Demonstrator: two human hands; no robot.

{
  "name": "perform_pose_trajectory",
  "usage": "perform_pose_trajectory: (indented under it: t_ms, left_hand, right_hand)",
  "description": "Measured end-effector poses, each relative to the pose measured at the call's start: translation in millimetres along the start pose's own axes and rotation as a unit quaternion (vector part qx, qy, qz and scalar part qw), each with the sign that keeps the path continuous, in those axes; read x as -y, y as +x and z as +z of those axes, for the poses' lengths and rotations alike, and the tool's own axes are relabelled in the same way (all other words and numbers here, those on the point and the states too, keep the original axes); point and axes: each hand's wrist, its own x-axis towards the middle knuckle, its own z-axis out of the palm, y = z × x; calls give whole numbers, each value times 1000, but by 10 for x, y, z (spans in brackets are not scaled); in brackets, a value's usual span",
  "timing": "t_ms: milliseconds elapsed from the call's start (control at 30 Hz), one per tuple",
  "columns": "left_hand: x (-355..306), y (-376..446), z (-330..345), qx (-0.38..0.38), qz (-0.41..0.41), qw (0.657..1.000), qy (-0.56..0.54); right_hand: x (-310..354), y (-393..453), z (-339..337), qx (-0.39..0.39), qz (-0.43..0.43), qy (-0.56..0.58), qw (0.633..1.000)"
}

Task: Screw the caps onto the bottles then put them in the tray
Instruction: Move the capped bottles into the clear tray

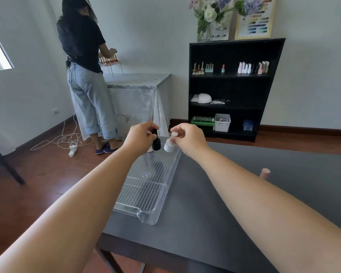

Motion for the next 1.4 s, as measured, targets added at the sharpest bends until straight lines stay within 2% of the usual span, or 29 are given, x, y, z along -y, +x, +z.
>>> perform_pose_trajectory:
  t_ms: [400, 733, 900, 1067, 1300, 1400]
  left_hand:
    - [297, 198, 246, 22, 3, 998, 60]
    - [306, 210, 260, -29, 28, 997, 59]
    - [319, 145, 229, -30, 55, 997, 54]
    - [298, 11, 131, -28, 72, 996, 42]
    - [180, -433, -105, -11, 54, 998, 8]
    - [145, -700, -201, 4, 49, 999, 4]
  right_hand:
    - [-166, 376, 395, 35, -17, -120, 992]
    - [-217, 508, 574, 5, -9, -112, 994]
    - [-242, 502, 593, 20, -6, -120, 993]
    - [-175, 394, 399, 44, -20, -104, 993]
    - [-51, -60, -243, -22, -55, -114, 992]
    - [-128, -394, -653, 25, -15, -149, 988]
